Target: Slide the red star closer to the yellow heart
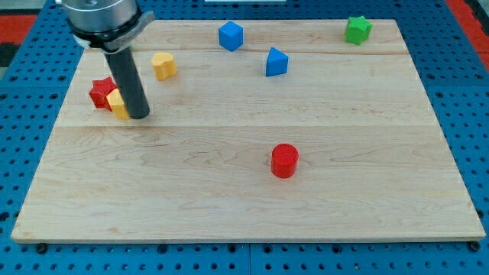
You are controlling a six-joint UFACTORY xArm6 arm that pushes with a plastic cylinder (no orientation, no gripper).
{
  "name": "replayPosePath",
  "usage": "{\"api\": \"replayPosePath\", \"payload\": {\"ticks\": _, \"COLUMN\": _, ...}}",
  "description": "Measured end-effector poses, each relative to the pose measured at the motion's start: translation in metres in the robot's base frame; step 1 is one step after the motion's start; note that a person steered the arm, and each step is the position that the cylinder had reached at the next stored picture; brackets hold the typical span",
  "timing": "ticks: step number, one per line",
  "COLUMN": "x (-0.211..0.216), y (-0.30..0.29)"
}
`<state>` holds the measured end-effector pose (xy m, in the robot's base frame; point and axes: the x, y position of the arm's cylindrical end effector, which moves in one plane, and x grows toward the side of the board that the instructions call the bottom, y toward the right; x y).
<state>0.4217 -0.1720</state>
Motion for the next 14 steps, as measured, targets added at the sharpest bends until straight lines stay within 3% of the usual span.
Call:
{"api": "replayPosePath", "payload": {"ticks": 2, "x": 0.003, "y": -0.049}}
{"api": "replayPosePath", "payload": {"ticks": 3, "x": 0.047, "y": -0.052}}
{"api": "replayPosePath", "payload": {"ticks": 4, "x": 0.045, "y": -0.103}}
{"api": "replayPosePath", "payload": {"ticks": 5, "x": -0.009, "y": -0.13}}
{"api": "replayPosePath", "payload": {"ticks": 6, "x": -0.036, "y": -0.115}}
{"api": "replayPosePath", "payload": {"ticks": 7, "x": -0.037, "y": -0.084}}
{"api": "replayPosePath", "payload": {"ticks": 10, "x": -0.06, "y": -0.089}}
{"api": "replayPosePath", "payload": {"ticks": 11, "x": -0.086, "y": -0.087}}
{"api": "replayPosePath", "payload": {"ticks": 14, "x": -0.107, "y": -0.031}}
